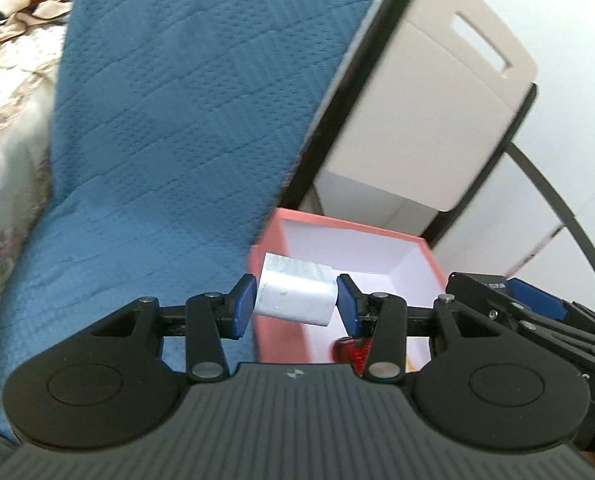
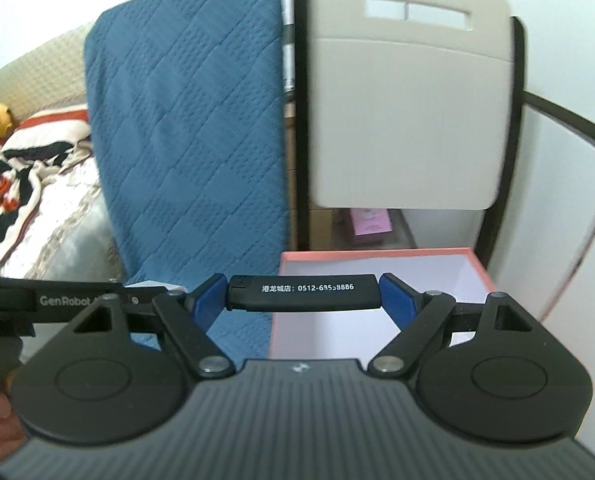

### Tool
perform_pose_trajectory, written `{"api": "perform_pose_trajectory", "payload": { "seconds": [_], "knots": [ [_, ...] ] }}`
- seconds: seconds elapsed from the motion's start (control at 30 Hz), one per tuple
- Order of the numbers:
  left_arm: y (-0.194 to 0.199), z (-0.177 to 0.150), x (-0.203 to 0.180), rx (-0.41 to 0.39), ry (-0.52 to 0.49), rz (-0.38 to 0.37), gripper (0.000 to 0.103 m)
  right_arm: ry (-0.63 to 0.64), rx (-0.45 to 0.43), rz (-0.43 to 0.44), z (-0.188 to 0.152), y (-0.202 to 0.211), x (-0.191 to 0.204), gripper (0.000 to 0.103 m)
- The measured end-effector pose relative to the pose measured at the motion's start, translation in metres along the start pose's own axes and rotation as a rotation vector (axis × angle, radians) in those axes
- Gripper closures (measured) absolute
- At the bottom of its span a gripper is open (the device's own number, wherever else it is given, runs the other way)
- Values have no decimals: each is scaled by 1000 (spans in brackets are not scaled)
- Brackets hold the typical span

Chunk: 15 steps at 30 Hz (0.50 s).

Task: Organize rigid objects
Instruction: 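Carry the plug in the left tool and USB stick in the right tool over the pink box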

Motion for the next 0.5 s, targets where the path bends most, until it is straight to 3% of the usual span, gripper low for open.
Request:
{"api": "perform_pose_trajectory", "payload": {
  "seconds": [0.27,0.5],
  "knots": [
    [-37,-6,-57,43,-39,-30,53,-40,6,-47,-3,1,-56,18],
    [-84,-31,-77,121,-37,-20,53,-61,86,-78,-22,-24,-102,18]
  ]
}}
Point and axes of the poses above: each gripper's, at about its wrist camera, not at the fingertips, and y roughly against the way its jaws point, x to its left, z to its top, the point moved 5 cm from there along -y, roughly the way its jaws point, and after that the axes turned 15 degrees about -z, right-handed, at the moved point
